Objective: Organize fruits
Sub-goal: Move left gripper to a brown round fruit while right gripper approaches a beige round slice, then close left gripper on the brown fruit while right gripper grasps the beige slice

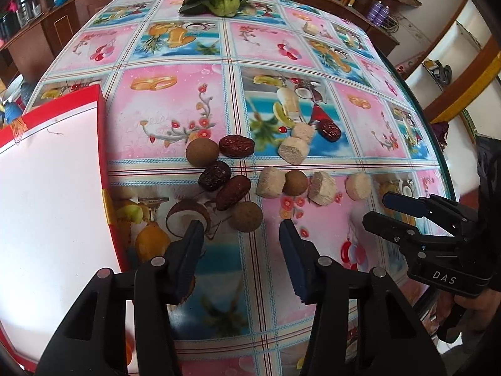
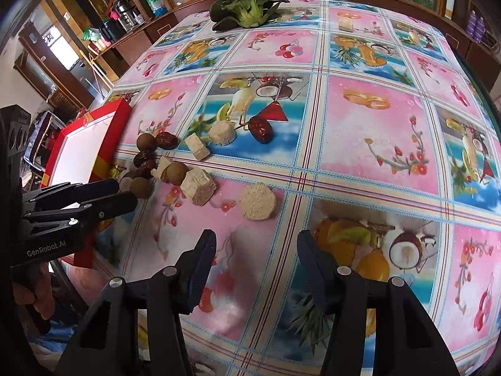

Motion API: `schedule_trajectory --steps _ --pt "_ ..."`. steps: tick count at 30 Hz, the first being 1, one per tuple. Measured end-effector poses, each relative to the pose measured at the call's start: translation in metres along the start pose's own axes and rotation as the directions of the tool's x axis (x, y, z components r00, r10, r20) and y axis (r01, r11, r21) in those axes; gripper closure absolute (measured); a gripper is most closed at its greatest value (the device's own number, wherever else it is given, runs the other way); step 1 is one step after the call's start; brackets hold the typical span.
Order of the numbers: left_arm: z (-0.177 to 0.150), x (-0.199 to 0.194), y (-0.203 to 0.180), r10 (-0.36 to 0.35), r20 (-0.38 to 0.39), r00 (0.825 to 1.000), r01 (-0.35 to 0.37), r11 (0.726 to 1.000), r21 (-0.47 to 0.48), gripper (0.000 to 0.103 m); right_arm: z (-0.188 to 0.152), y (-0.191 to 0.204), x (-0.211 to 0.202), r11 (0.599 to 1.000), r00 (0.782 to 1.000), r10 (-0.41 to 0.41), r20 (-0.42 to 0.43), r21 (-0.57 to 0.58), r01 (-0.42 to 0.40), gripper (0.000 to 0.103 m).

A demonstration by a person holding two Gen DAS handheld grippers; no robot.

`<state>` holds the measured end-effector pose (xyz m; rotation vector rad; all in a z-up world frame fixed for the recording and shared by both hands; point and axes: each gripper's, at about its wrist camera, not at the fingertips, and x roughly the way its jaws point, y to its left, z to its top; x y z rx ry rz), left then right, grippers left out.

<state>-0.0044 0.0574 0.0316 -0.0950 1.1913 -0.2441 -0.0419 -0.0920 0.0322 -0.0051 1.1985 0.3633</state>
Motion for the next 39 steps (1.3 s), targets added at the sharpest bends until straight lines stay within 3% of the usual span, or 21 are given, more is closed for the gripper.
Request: schedule_trajectory --steps 3,6,11,16,30,39 --pt "0.001 0.005 -0.001 0.005 -0.007 1.000 -0.005 1.000 -0.009 0.065 0.004 0.000 0.004 1.000 1.000 -0.010 -0.003 -0.018 0.010 0.051" --pt "0.002 0.009 -0.004 0.010 -0.011 1.000 -0.010 1.000 -0.012 0.067 0.007 0.002 0.009 0.999 1.000 -0.022 -0.001 -0.040 0.022 0.052" --pt "0.003 0.014 -0.005 0.012 -0.014 1.000 -0.013 1.000 -0.023 0.083 0.013 0.004 0.016 0.997 0.999 -0.041 0.005 -0.068 0.041 0.057" --pt "0.003 0.014 -0.002 -0.013 -0.015 1.000 0.012 0.999 -0.040 0.083 0.015 0.009 0.018 0.993 0.998 -0.058 0.014 -0.106 0.059 0.076" --pt "0.000 -0.011 0.001 -0.065 0.024 0.998 0.066 0.997 -0.048 0.083 0.014 0.012 0.003 0.996 0.999 0.005 0.040 -0.086 -0.001 0.076" --pt "-0.004 -0.043 0.029 -0.048 0.083 0.995 0.054 0.996 -0.077 0.083 0.020 0.035 -0.012 0.991 0.996 0.063 0.068 -0.119 -0.054 0.076"
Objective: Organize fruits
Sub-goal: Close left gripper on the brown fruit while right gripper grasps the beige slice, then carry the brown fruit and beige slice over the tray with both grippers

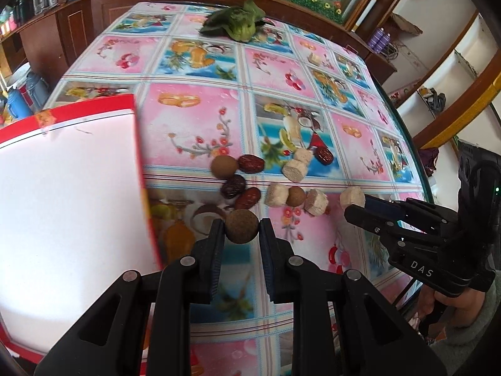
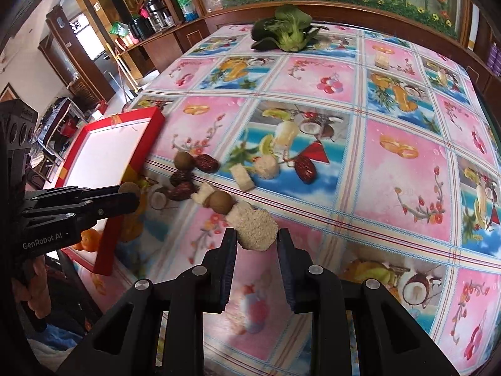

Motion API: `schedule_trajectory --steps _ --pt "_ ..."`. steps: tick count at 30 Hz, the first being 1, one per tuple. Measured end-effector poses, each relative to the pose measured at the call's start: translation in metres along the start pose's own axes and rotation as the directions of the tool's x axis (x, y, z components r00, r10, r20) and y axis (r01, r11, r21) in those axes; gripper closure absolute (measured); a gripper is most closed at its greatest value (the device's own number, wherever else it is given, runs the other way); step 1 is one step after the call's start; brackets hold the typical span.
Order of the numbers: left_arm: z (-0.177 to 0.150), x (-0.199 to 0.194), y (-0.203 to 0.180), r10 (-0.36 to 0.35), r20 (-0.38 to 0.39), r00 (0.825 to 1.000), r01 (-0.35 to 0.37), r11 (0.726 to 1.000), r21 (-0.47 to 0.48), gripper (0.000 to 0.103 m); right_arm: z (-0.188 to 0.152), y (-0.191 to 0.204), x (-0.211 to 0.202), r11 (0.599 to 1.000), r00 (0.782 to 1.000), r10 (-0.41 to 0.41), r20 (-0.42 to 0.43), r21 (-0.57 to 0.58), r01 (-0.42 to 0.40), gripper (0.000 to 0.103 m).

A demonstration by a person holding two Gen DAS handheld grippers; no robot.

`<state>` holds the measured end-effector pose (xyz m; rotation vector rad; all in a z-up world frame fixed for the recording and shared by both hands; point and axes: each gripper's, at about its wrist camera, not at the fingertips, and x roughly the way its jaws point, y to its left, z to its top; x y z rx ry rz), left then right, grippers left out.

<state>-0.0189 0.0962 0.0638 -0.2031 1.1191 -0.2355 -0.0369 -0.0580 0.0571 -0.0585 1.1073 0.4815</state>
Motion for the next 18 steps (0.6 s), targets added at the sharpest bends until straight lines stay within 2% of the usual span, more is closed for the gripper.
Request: schedule_trajectory --steps 11,18 --pt "-0.014 -0.031 0.061 0.067 0.043 0.997 -0.061 0.990 -0.126 0.083 0.015 0.054 0.009 0.991 0.997 0.082 -0.008 -0.103 -0.082 0.076" --pt "-0.028 -0.044 0.095 0.110 0.044 0.993 -0.099 0.976 -0.192 0.083 0.026 0.096 0.021 0.972 0.990 0.139 -0.033 -0.188 -0.143 0.076"
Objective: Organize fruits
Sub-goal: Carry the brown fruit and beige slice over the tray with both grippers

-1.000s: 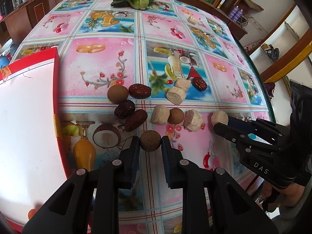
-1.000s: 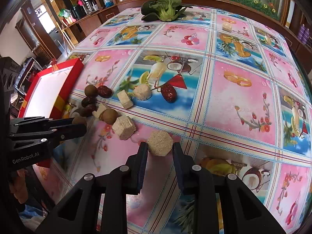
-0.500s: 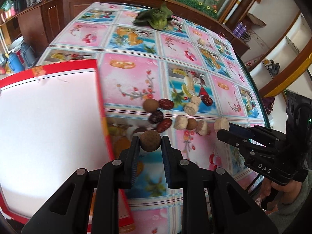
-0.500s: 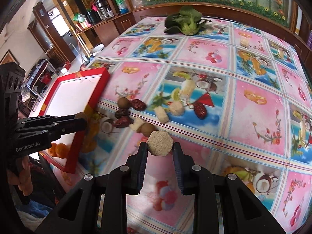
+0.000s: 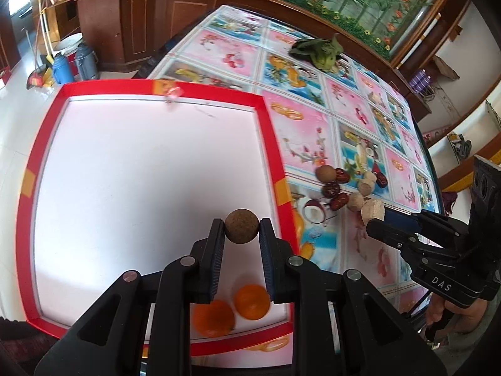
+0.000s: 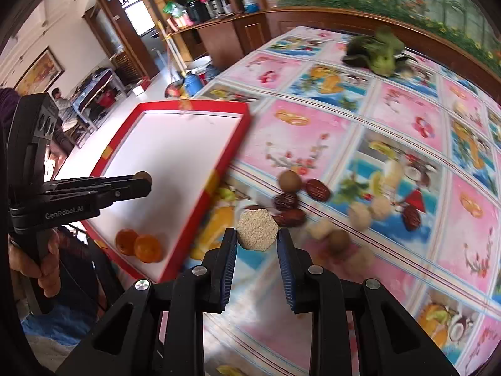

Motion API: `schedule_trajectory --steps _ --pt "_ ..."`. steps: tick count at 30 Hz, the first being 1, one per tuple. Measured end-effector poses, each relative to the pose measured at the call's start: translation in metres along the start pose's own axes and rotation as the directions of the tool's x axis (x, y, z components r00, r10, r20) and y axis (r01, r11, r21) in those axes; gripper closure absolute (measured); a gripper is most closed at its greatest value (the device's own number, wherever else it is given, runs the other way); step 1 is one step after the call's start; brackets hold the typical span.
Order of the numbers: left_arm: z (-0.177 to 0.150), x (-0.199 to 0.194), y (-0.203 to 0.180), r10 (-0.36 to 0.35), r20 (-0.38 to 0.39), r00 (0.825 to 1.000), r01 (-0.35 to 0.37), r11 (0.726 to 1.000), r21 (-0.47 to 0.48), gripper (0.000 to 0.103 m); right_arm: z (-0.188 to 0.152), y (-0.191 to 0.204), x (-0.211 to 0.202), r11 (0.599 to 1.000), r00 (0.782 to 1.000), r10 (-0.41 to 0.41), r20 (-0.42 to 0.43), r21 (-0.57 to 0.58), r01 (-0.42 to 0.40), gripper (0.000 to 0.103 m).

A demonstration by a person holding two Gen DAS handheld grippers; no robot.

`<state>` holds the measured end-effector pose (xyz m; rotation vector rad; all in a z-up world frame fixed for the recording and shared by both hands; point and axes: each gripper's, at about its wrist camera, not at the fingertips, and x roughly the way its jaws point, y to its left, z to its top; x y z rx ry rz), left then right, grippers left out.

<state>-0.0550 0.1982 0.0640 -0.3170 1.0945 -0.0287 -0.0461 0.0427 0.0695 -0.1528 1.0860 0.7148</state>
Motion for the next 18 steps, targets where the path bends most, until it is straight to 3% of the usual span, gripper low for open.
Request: schedule_trajectory --steps 10,18 --pt "-0.018 0.011 0.017 0.017 -0.059 0.998 -0.017 1.000 0.001 0.083 0.037 0.058 0.044 0.989 0.995 0.086 -0.054 -0.117 -0.092 0.076" --pt "-0.026 0.018 0.015 0.007 -0.088 0.996 -0.004 0.999 0.035 0.083 0.048 0.082 0.079 0.979 0.990 0.083 -0.118 -0.177 -0.103 0.076"
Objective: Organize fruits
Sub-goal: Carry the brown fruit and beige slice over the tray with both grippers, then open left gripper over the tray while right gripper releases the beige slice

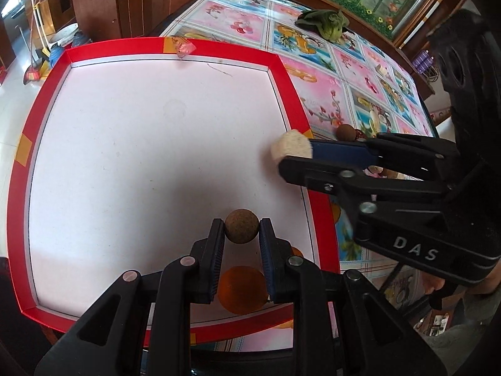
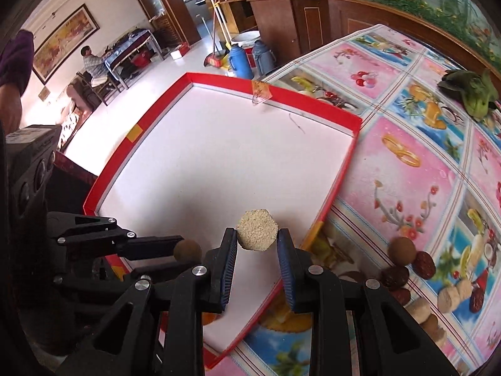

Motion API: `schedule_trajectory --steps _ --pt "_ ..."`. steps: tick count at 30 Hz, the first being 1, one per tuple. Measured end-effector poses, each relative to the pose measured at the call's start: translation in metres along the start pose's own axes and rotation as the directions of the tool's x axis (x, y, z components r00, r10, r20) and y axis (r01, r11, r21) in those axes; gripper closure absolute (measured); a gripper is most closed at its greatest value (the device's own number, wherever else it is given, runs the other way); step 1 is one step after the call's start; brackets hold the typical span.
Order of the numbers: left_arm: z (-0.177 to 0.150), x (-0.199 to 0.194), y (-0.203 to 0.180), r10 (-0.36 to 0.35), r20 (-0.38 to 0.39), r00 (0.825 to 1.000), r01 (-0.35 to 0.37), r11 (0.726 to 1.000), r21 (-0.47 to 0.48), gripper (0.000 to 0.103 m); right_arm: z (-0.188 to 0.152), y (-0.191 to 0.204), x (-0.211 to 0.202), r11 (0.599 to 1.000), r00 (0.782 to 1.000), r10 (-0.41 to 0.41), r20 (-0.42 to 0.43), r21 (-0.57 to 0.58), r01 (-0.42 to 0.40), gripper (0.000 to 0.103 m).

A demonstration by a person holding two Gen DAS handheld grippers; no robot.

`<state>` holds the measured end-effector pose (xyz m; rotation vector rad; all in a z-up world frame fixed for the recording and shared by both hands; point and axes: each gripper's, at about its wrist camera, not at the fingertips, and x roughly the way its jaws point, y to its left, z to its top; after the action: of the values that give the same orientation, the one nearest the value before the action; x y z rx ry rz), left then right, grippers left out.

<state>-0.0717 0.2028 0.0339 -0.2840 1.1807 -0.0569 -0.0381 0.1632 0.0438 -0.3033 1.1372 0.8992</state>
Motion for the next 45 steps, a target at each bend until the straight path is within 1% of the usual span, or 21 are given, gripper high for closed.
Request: schedule_trajectory --steps 5,8,16,18,20,21,22,23,24,25,26,27,31,34,37,40,45 --pt "-0.002 0.005 0.001 -0.010 -0.016 1.000 0.010 1.000 0.000 0.083 -0.002 0.006 0.013 0.999 0.999 -0.017 -0.030 -0.034 0.016 0.076" --pt "-0.002 0.005 0.001 -0.014 -0.013 1.000 0.014 1.000 0.008 0.083 -0.005 0.007 0.019 0.998 0.998 -0.030 -0.048 -0.048 0.027 0.076" --pt "-0.003 0.004 0.002 -0.015 -0.009 1.000 0.016 1.000 0.014 0.083 -0.004 0.005 0.025 0.999 0.998 -0.028 -0.061 -0.044 0.025 0.075" --pt "-0.003 0.004 0.002 -0.017 -0.008 1.000 0.017 1.000 0.008 0.083 -0.003 0.005 0.024 0.999 0.998 -0.026 -0.058 -0.038 0.023 0.072" --pt "-0.002 0.004 0.002 -0.019 -0.007 1.000 0.019 1.000 0.001 0.083 -0.002 0.005 0.019 0.999 0.999 -0.025 -0.045 -0.031 0.024 0.064" --pt "-0.002 0.004 0.002 -0.020 -0.007 1.000 0.020 1.000 -0.002 0.083 -0.002 0.005 0.016 0.999 0.999 -0.024 -0.036 -0.024 0.023 0.063" --pt "-0.003 0.004 0.003 -0.022 -0.005 1.000 0.022 1.000 -0.006 0.080 -0.001 0.005 0.013 1.000 0.999 -0.019 -0.027 -0.017 0.019 0.063" --pt "-0.003 0.003 0.003 -0.025 -0.001 1.000 0.025 1.000 -0.012 0.073 -0.001 0.004 0.008 1.000 1.000 -0.017 -0.017 -0.009 0.017 0.063" --pt "-0.003 0.002 0.003 -0.027 0.003 1.000 0.027 1.000 -0.015 0.068 -0.001 0.003 0.004 1.000 1.000 -0.016 -0.007 -0.002 0.016 0.063" --pt "-0.003 0.001 0.003 -0.026 0.007 1.000 0.026 1.000 -0.018 0.061 -0.002 0.002 0.000 1.000 1.000 -0.014 0.002 0.005 0.014 0.063" --pt "-0.003 0.000 0.002 -0.025 0.013 1.000 0.025 0.999 -0.021 0.058 -0.003 0.001 -0.005 1.000 1.000 -0.011 0.011 0.013 0.011 0.063" --pt "-0.003 -0.002 0.002 -0.026 0.018 0.999 0.026 0.999 -0.023 0.057 -0.005 -0.001 -0.010 1.000 1.000 -0.012 0.021 0.022 0.011 0.062" --pt "0.000 -0.005 0.000 -0.013 0.033 0.999 0.014 0.999 -0.032 0.048 -0.015 -0.010 -0.027 0.998 0.999 -0.014 0.052 0.069 0.010 0.053" --pt "0.002 -0.012 -0.002 -0.004 0.059 0.998 0.006 0.999 -0.040 0.045 -0.024 -0.020 -0.040 0.994 0.997 -0.027 0.077 0.108 0.019 0.049" --pt "0.006 -0.017 -0.008 0.007 0.078 0.997 -0.004 0.999 -0.036 0.038 -0.037 -0.033 -0.053 0.989 0.994 -0.047 0.098 0.147 0.032 0.043" --pt "0.011 -0.019 -0.017 0.005 0.089 0.996 -0.004 1.000 -0.020 0.038 -0.050 -0.046 -0.063 0.981 0.991 -0.073 0.110 0.185 0.052 0.039" --pt "0.017 -0.018 -0.038 -0.017 0.090 0.996 0.015 1.000 0.021 0.038 -0.072 -0.073 -0.077 0.959 0.987 -0.116 0.108 0.273 0.083 0.039"
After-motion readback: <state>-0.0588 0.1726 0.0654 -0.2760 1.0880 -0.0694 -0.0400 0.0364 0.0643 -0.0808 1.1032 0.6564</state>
